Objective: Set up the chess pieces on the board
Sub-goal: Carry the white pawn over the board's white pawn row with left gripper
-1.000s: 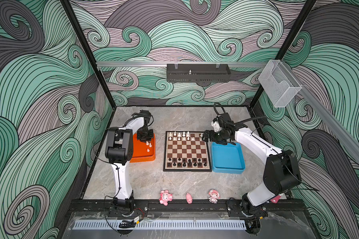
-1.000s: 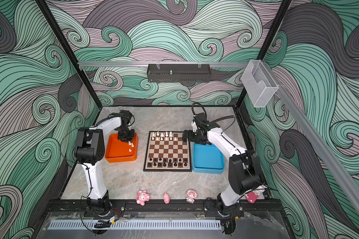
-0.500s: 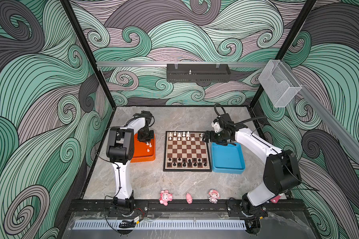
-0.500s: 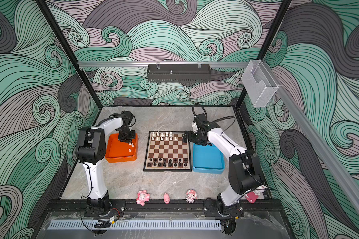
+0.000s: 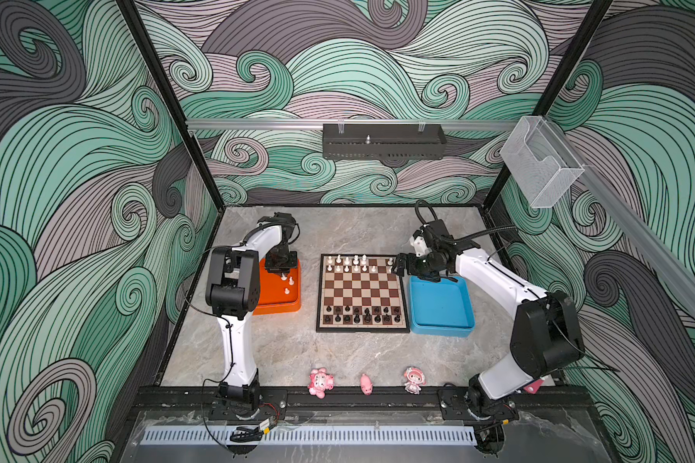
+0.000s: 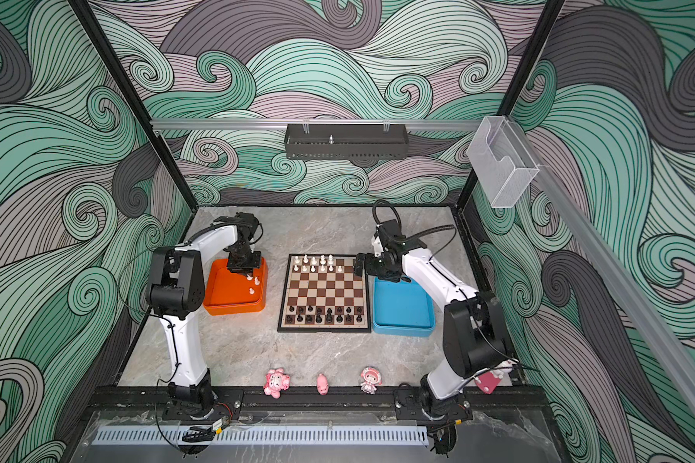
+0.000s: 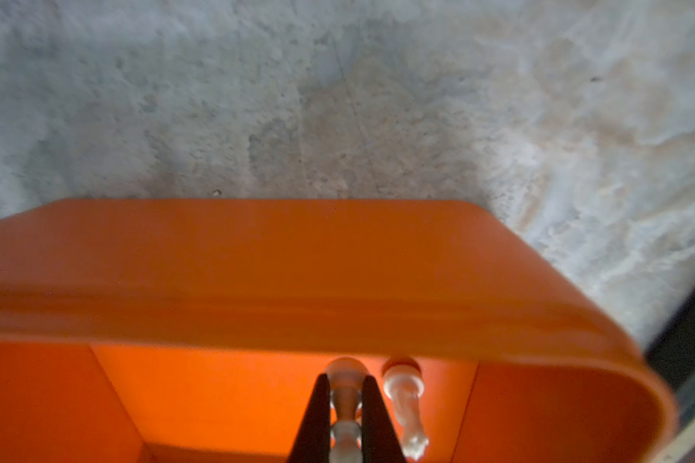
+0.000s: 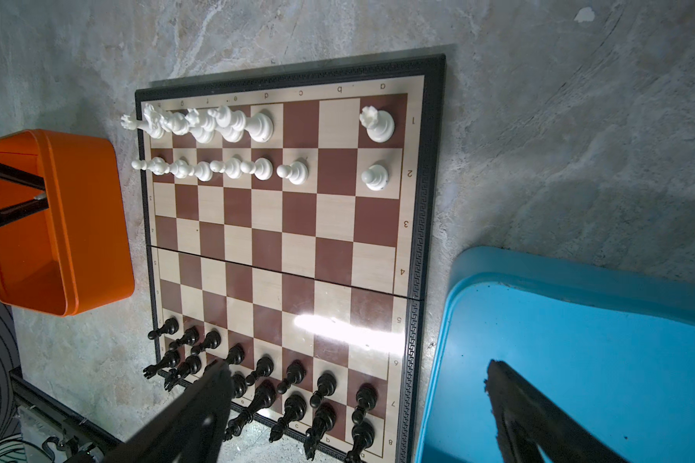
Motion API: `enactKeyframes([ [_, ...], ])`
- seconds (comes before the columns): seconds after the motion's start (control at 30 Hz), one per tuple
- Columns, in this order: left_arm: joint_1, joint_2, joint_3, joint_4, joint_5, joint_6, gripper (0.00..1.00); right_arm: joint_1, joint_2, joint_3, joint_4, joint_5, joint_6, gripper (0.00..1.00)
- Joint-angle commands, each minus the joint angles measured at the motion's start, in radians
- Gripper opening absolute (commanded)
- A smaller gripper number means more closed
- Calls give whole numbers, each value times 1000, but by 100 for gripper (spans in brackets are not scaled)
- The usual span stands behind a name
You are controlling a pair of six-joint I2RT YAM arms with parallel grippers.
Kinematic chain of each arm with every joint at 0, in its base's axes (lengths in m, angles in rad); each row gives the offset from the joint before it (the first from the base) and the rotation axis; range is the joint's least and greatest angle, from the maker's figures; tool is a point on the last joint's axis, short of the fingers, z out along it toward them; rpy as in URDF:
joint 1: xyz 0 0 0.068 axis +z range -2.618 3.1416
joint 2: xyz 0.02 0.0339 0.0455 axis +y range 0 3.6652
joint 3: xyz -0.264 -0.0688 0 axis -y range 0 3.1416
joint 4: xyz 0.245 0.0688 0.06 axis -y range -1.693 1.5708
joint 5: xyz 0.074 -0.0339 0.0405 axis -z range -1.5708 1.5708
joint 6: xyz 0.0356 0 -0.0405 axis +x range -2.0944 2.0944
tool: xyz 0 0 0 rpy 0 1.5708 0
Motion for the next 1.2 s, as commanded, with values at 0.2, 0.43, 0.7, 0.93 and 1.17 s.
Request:
enactKeyframes([
  [0.2, -80, -56, 343, -199, 9, 22, 11, -35, -32, -2, -9, -26, -15, 99],
  [0.43, -234, 119, 754, -332, 0, 42, 11, -66, -50, 4, -20, -40, -21, 99],
  [0.7, -417, 206, 816, -212, 26, 68, 11, -86, -76, -2, -44, -27, -24, 99],
  [0.93, -495, 293, 929, -193, 55, 77, 11, -89, -77, -16, -45, -27, -10, 99],
  [1.17, -518, 325, 884, -92, 52, 74, 11, -92, -87, -30, -45, -20, -12, 98],
])
